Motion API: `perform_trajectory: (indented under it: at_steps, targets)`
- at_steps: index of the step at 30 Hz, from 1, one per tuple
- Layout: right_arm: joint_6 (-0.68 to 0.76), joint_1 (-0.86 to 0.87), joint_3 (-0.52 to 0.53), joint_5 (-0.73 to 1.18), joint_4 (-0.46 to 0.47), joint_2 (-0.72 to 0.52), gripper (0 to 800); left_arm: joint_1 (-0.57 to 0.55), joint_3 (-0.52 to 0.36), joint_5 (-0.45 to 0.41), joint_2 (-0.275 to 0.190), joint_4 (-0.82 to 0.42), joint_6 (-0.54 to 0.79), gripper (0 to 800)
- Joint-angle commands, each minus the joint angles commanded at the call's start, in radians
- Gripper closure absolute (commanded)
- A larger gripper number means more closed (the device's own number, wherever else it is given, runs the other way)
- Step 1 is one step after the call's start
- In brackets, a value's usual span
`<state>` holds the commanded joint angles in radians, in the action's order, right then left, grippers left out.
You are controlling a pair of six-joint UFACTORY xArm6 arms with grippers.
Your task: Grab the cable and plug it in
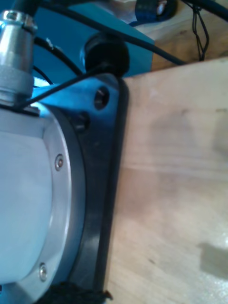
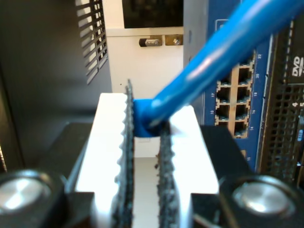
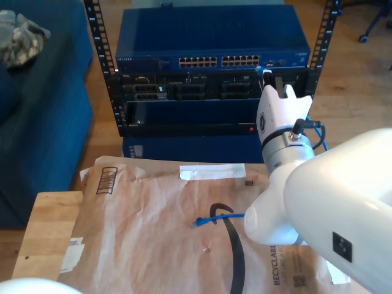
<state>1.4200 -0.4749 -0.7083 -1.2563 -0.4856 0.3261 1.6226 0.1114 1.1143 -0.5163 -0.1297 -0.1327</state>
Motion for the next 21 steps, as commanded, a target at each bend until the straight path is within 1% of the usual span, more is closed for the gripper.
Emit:
perform_trajectory:
  at_steps: [2, 5, 14, 15, 18, 21]
  targets:
    - [0.009, 0.020, -0.035, 0.000, 0.000, 0.044, 800, 0.000, 0.000, 0.000, 0.000, 0.000, 0.000, 0]
    - [0.049, 0.038, -0.071, -0.002, 0.002, 0.080, 800, 0.000, 0.000, 0.000, 0.000, 0.000, 0.000, 0]
    - [0.044, 0.038, -0.178, -0.009, -0.008, 0.175, 800, 0.000, 0.000, 0.000, 0.000, 0.000, 0.000, 0]
    - [0.044, 0.038, -0.190, -0.011, -0.012, 0.189, 800, 0.000, 0.000, 0.000, 0.000, 0.000, 0.000, 0]
    - [0.038, 0.037, -0.232, -0.031, -0.066, 0.227, 800, 0.000, 0.000, 0.000, 0.000, 0.000, 0.000, 0]
    - [0.038, 0.035, -0.239, -0.037, -0.074, 0.235, 800, 0.000, 0.000, 0.000, 0.000, 0.000, 0.000, 0]
